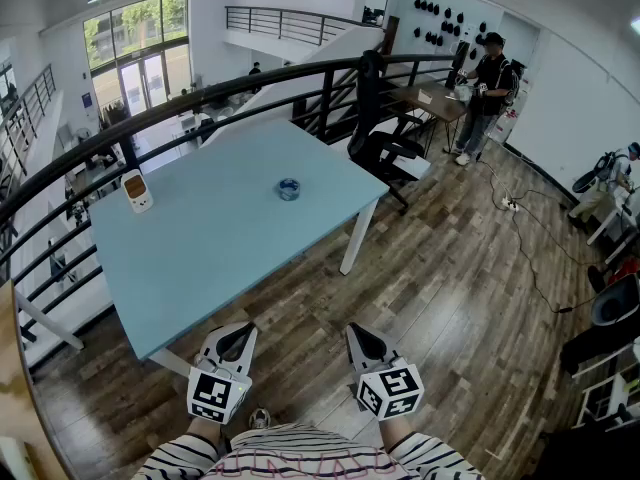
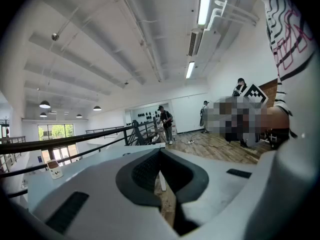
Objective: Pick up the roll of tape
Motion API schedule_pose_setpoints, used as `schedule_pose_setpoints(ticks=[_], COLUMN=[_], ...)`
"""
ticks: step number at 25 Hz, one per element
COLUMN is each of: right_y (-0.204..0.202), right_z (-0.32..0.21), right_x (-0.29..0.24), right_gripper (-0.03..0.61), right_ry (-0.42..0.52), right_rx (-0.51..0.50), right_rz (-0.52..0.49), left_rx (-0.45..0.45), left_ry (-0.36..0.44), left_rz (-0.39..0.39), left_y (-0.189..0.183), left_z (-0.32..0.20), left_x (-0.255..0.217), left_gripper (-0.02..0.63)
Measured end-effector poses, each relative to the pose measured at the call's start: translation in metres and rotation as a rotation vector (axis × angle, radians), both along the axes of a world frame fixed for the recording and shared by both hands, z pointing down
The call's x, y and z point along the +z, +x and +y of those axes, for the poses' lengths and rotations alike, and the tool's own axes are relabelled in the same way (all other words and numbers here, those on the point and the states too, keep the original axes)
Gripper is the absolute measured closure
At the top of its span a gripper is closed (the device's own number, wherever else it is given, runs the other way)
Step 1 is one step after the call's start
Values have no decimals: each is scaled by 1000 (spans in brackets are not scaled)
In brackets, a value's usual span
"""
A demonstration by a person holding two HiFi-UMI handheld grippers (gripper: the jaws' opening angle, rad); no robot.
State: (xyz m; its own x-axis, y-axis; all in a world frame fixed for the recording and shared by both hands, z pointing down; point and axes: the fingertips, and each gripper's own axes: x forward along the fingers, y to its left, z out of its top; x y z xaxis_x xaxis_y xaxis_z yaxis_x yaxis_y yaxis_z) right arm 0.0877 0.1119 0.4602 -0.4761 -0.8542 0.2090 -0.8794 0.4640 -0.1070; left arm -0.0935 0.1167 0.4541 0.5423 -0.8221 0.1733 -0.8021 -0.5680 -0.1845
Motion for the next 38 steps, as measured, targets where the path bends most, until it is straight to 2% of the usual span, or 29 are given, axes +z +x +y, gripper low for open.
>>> schedule_pose_setpoints(ticks=[11,18,19,21,22,23,24,31,38], right_y=[21,37,39,41,42,42,42,46,33], right_z=[6,8,8,9,9,8,6,-29,-84], right_x=[1,6,7,11,13,14,15,21,24], right_gripper=[551,546,546,538,507,430,392,391,391], right_ry=[1,-3,-4,-15,-21,-27,-30,-44,-69], right_rx=[-58,-39,-37,-41,-45,-47,-46,-11,23], right_rz=[-38,-90,-98,-110,-116,-121,-123,-105,-104], left_rx=[-34,-48,-47,-39,-33,-26,-19,25,56], left_ry=[18,-6,-14,-38,-47,-51,-53,-72,-68], left_rz=[13,37,38,38,39,39,41,53,55], left_y=[30,37,38,43,45,48,50,58,44], left_z=[14,29,30,30,29,27,24,-19,-86], left_x=[0,8,10,15,16,17,18,29,26], left_gripper=[588,583,574,456,437,437,434,414,414])
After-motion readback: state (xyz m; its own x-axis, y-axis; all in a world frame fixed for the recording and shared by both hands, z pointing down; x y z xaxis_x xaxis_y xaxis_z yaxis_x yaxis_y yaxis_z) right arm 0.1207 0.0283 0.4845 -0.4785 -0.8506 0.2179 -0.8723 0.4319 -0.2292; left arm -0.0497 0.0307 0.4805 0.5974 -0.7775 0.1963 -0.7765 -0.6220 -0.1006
